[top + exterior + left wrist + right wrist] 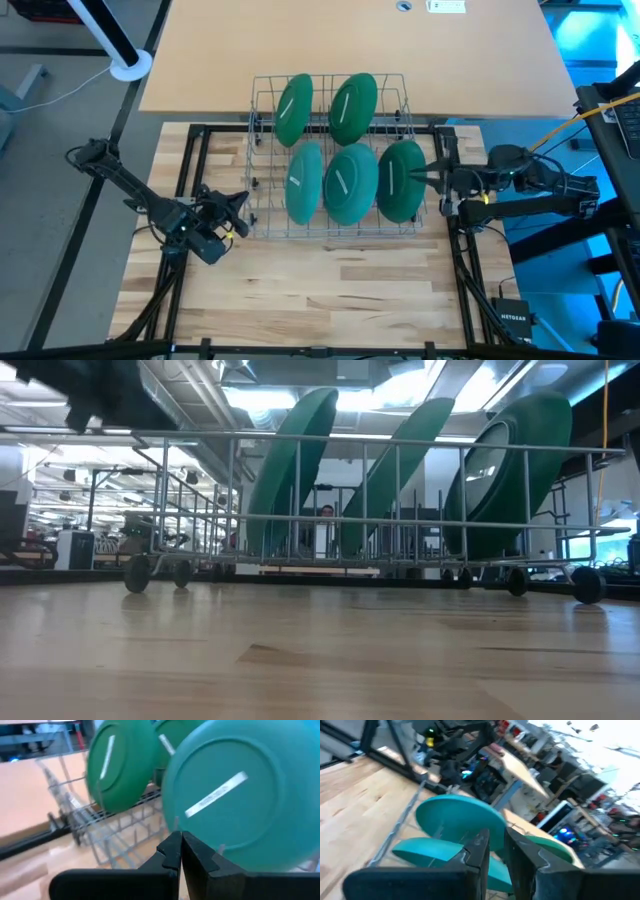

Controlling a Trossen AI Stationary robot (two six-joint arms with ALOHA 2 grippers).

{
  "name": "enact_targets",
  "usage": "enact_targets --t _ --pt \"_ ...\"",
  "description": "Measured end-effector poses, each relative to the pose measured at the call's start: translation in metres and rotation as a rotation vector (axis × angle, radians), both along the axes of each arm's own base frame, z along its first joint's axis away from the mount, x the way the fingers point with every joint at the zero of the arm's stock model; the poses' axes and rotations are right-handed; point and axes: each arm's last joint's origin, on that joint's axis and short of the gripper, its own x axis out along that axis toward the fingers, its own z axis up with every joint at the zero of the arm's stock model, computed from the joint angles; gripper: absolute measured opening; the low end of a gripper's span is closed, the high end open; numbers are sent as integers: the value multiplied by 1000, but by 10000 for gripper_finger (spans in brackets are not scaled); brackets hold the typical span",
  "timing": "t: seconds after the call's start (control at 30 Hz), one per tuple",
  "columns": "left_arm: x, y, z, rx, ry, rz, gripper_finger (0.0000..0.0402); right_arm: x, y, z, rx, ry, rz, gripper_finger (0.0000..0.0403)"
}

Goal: Sort dishes
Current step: Return to Home Position

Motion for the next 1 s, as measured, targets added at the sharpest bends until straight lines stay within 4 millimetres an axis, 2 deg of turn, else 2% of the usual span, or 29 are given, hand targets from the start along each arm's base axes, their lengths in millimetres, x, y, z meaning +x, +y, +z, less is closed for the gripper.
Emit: enact_targets --t 0.17,0.33,0.5,0.77,1.0 --pt "10 -4 22 -3 41 -114 3 -9 -2 -2 -12 -60 -63 62" --pt "33 -1 34 -38 93 -363 4 -8 -2 -6 -13 -47 -61 62" --pt "55 9 42 6 81 -601 4 -8 -2 -8 -9 -30 -56 62" --pt "66 39 42 8 113 -656 4 -23 -2 -24 59 18 -73 62" --pt "71 48 56 90 -12 -813 4 -27 -1 -57 70 -28 -62 62"
